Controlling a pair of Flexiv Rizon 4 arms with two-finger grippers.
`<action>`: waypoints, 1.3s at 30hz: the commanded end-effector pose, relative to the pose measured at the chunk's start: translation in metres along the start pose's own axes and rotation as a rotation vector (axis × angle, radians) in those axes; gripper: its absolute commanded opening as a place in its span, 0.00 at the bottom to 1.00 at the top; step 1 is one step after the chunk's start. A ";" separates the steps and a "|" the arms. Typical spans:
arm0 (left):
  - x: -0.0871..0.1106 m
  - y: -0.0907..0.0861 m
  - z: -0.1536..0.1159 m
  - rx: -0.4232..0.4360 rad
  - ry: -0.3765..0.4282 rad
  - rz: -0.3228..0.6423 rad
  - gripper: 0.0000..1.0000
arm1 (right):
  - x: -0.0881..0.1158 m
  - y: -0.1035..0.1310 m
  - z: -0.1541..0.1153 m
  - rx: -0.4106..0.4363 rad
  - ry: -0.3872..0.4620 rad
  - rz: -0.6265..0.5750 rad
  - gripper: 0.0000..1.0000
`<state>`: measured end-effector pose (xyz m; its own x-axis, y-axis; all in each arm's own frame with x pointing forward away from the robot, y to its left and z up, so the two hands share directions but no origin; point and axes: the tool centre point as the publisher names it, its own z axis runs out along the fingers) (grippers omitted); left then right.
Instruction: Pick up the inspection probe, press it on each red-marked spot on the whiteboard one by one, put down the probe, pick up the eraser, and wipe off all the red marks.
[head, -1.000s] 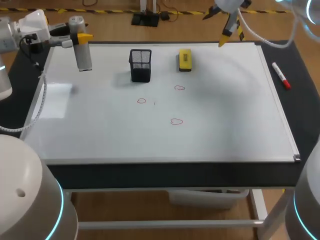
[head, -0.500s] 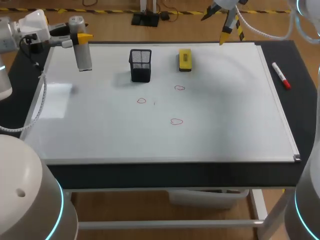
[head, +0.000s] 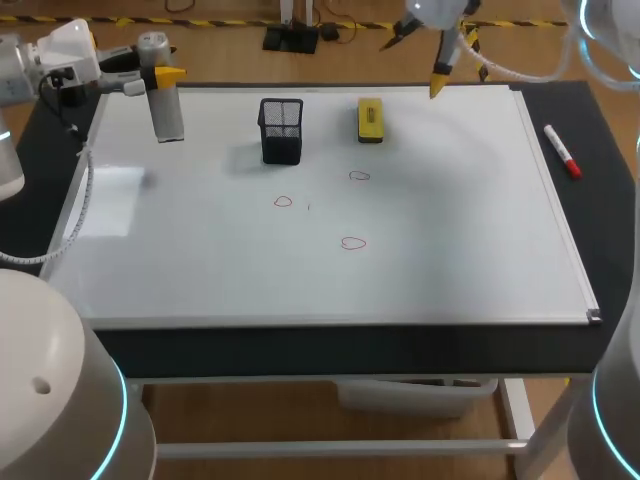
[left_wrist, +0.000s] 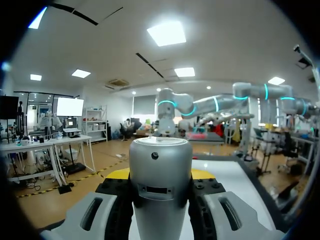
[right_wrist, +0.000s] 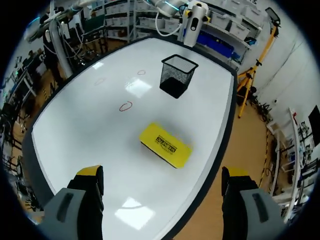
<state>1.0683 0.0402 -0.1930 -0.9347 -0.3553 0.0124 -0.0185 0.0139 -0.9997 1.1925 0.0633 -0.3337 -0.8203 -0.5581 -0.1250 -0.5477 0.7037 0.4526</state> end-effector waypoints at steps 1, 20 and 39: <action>0.001 -0.001 0.000 0.000 -0.002 0.001 0.00 | -0.010 0.000 0.015 0.011 0.472 -0.078 1.00; 0.001 -0.001 0.000 0.000 -0.002 0.001 0.00 | -0.019 0.012 0.063 0.056 0.763 -0.467 1.00; 0.001 -0.001 0.000 0.000 -0.002 0.001 0.00 | -0.019 0.018 0.072 0.184 1.077 -0.621 1.00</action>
<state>1.0683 0.0402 -0.1930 -0.9346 -0.3554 0.0123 -0.0185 0.0140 -0.9997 1.1751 0.1163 -0.3860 -0.2555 -0.9367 -0.2395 -0.9391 0.1815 0.2919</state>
